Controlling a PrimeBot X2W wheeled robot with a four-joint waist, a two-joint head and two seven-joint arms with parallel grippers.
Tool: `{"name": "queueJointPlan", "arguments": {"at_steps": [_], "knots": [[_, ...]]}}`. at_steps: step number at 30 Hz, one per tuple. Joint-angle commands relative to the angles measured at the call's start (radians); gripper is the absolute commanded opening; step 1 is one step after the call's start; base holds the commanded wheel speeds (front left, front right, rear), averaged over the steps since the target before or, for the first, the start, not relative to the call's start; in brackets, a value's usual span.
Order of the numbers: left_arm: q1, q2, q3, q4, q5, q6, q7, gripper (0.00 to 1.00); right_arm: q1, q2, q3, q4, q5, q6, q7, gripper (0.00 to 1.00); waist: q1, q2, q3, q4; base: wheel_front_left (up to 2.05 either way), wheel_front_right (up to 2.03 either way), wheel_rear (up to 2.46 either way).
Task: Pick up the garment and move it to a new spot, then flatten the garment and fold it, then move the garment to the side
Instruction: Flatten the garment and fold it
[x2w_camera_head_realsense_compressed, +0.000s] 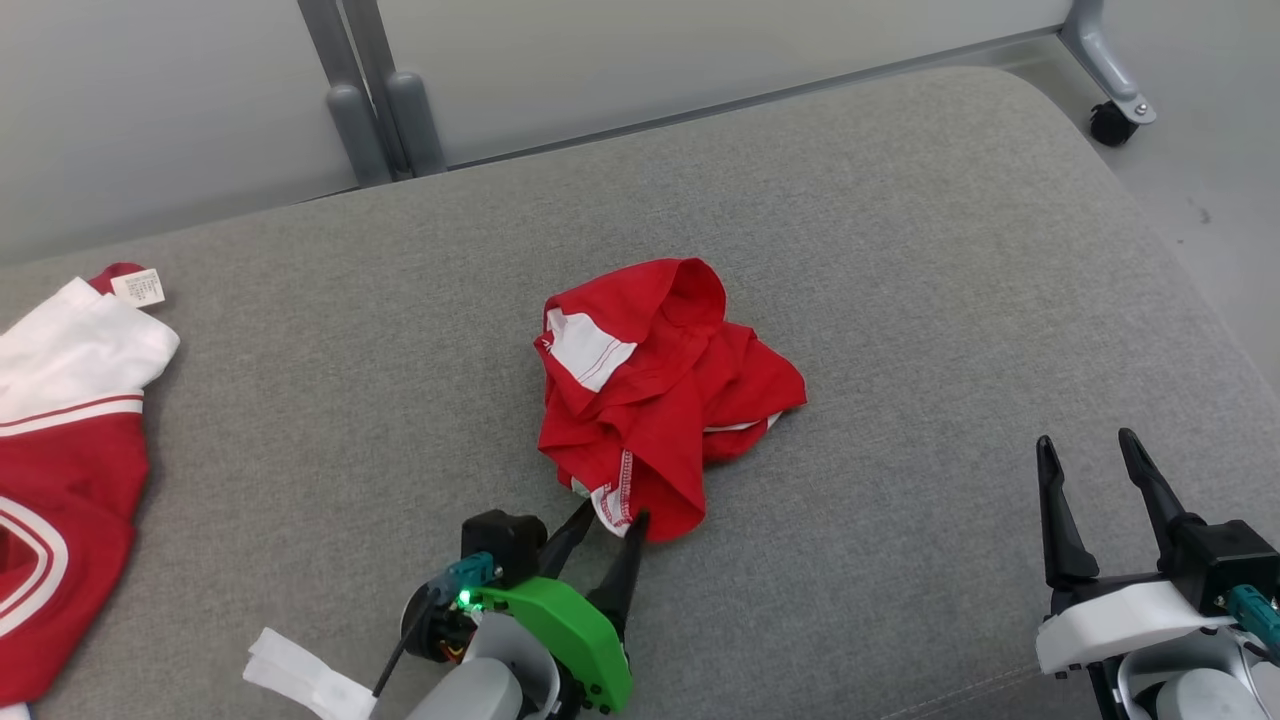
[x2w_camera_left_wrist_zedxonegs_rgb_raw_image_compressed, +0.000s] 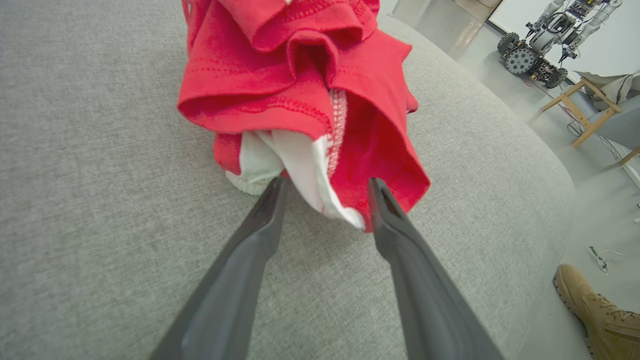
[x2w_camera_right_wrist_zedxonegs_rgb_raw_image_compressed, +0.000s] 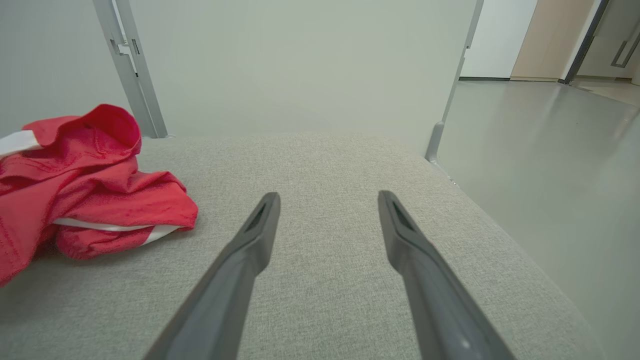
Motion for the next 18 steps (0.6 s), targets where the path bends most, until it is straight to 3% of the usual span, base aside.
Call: {"name": "queueJointPlan", "arguments": {"at_steps": [1,9,18], "knots": [[-0.028,0.007,0.001,0.012,-0.027,0.000,-0.008,0.00,-0.004,0.006,-0.003,0.000,0.006,0.000,-0.003,1.00,0.0000,0.0000,0.012,-0.010,0.00,0.00,0.00],[-0.092,0.022,0.067,-0.020,-0.100,0.006,-0.045,0.00,-0.011,0.012,-0.006,0.008,0.018,0.000,-0.003,1.00,0.0000,0.0000,0.013,0.022,0.00,0.00,0.00],[-0.243,0.190,0.142,-0.310,-0.064,0.080,0.071,0.00,-0.015,0.015,0.002,0.019,0.025,0.000,-0.003,1.00,0.0000,0.0000,0.002,0.070,0.00,0.00,0.00]]}}
